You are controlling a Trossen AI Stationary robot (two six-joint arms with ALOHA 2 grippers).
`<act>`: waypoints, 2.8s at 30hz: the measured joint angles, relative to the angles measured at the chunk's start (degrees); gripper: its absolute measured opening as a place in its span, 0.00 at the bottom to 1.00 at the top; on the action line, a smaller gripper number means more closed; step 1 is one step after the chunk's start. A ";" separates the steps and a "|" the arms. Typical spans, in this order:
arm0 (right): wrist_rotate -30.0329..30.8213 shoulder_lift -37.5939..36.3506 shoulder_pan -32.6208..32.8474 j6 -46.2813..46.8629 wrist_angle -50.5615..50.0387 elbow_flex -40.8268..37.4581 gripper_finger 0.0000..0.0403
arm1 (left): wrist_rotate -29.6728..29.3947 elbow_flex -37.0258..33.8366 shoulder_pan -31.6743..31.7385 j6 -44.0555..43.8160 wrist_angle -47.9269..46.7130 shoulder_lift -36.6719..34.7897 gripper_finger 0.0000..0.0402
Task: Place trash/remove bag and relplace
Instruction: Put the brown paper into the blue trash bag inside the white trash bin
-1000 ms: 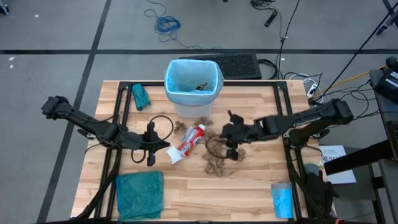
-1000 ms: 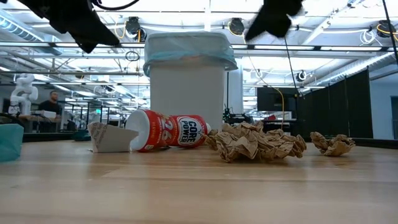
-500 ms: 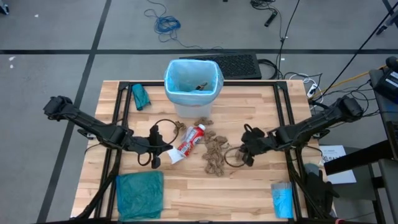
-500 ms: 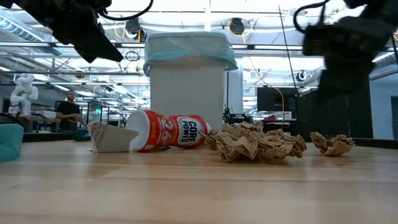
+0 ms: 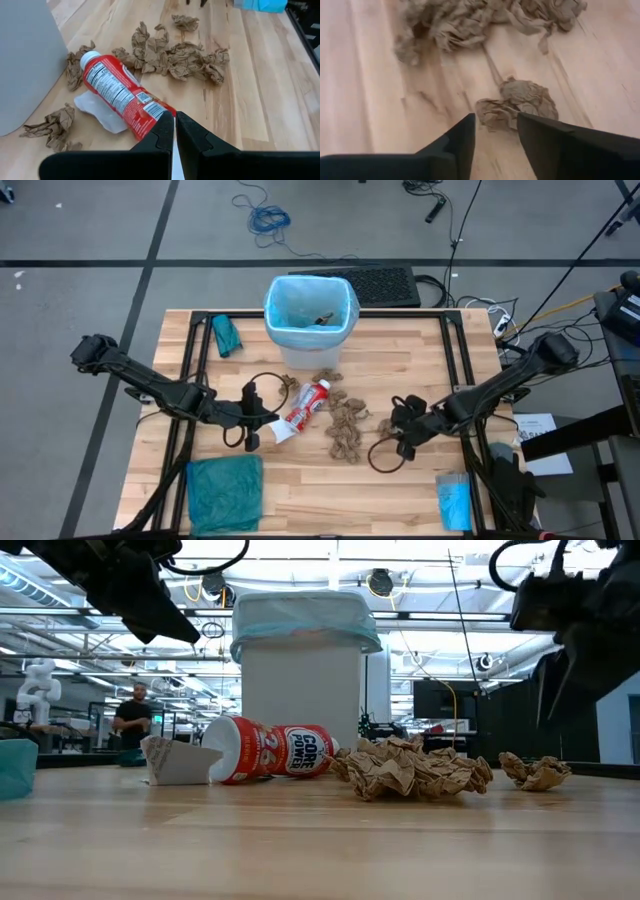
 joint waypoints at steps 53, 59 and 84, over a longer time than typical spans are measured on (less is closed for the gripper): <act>25.33 2.57 -11.14 -43.68 6.37 38.15 0.00 | -0.46 0.00 0.00 2.34 3.35 -0.02 0.04; 13.07 8.20 -24.73 -50.31 6.34 47.92 0.00 | -0.46 0.00 0.00 3.39 4.99 -0.04 0.04; -14.95 31.65 -49.62 -44.94 5.51 62.97 0.00 | -0.46 0.00 0.00 3.51 5.23 -0.04 0.04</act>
